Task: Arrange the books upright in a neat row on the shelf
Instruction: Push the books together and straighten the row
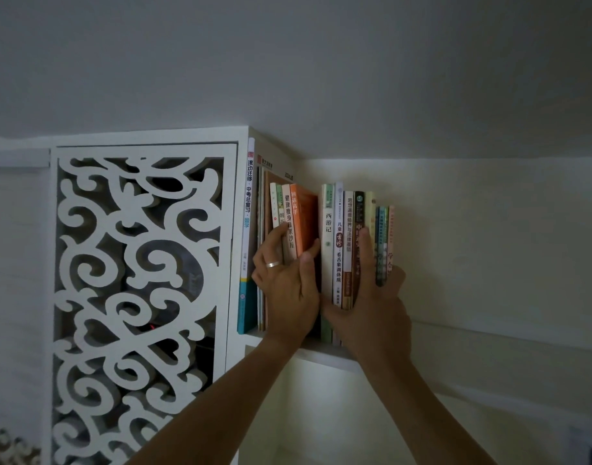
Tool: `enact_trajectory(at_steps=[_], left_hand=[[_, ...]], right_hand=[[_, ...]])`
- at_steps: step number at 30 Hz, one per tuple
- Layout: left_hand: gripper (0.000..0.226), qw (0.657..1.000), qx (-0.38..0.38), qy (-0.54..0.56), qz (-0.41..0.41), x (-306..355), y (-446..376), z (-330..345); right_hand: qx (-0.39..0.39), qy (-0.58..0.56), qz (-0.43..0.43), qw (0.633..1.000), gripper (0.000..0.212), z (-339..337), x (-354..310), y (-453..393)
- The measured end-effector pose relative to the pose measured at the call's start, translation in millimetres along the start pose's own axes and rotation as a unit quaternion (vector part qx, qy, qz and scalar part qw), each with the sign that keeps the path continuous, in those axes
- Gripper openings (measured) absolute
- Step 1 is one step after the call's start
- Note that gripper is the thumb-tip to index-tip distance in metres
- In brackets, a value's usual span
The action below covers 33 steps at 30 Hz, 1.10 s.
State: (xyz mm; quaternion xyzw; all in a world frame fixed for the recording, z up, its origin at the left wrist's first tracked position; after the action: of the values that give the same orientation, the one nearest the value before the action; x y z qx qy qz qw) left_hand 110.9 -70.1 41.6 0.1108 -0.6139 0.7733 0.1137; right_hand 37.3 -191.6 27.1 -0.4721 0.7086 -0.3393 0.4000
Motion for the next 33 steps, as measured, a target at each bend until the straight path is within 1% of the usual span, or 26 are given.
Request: enact_trajectory(at_steps=[1, 2, 5, 8, 11, 14, 19, 24, 27, 29, 31, 32, 33], left_hand=[[0.046, 1.0, -0.005, -0.019, 0.007, -4.3, 1.4, 1.2], [0.042, 0.999, -0.009, -0.032, 0.005, -10.6, 3.0, 1.6], [0.05, 0.999, 0.024, -0.012, -0.023, -26.3, 4.2, -1.3], [0.057, 0.999, 0.019, -0.04, -0.01, -25.2, 4.9, 0.1], [0.057, 0.998, 0.021, -0.066, 0.002, -24.3, 4.8, 1.1], [0.054, 0.996, 0.01, -0.081, 0.018, -25.0, 5.9, 2.3], [0.059, 0.997, 0.011, -0.079, 0.017, -24.0, 4.4, 2.0], [0.049, 0.998, 0.015, -0.061, 0.019, -23.9, 1.9, 1.9], [0.058, 0.997, 0.011, -0.07, 0.02, -24.2, 1.3, 2.1], [0.062, 0.997, 0.012, -0.071, 0.013, -24.4, 1.5, 2.6], [0.063, 0.997, 0.007, -0.076, 0.01, -22.0, 1.9, 3.3], [0.06, 0.997, 0.001, -0.074, 0.011, -20.3, 1.9, 3.3], [0.055, 0.998, -0.007, -0.068, 0.016, -19.0, 2.2, 3.1]], right_hand=[[0.012, 0.009, 0.006, 1.0, 0.117, -0.3, -1.9, 1.2], [0.025, 0.019, 0.014, 0.999, 0.117, -0.9, -3.6, 2.5], [0.039, 0.025, 0.057, 0.997, 0.12, -1.5, -3.7, 4.7], [0.046, 0.035, 0.091, 0.994, 0.122, -3.9, 0.3, 5.8], [0.048, 0.033, 0.105, 0.993, 0.122, -5.4, 1.3, 6.7], [0.048, 0.033, 0.107, 0.993, 0.122, -6.8, 2.1, 7.1], [0.036, 0.03, 0.098, 0.994, 0.122, -6.4, 1.8, 7.5], [0.034, 0.025, 0.089, 0.995, 0.121, -7.6, 2.1, 7.2], [0.029, 0.023, 0.082, 0.996, 0.119, -8.5, 3.4, 7.4], [0.023, 0.015, 0.08, 0.996, 0.113, -8.1, 4.1, 7.1], [0.022, 0.004, 0.075, 0.997, 0.101, -8.3, 3.0, 7.1], [0.019, 0.002, 0.075, 0.997, 0.099, -8.6, 2.6, 7.0], [0.012, 0.002, 0.075, 0.997, 0.102, -8.4, 2.1, 6.8]])
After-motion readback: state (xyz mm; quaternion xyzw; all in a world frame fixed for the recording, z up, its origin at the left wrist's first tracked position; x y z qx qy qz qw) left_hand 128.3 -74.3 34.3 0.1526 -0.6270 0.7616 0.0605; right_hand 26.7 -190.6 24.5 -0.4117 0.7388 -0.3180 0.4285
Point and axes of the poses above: each hand's wrist, its own y-axis away from the middle knuckle, its own z-axis out of the palm, x = y × z, the point moved 5 cm from there along -y, towards the middle knuckle, and after that the axes turned 12 degrees about y, right-handed, at the moved point
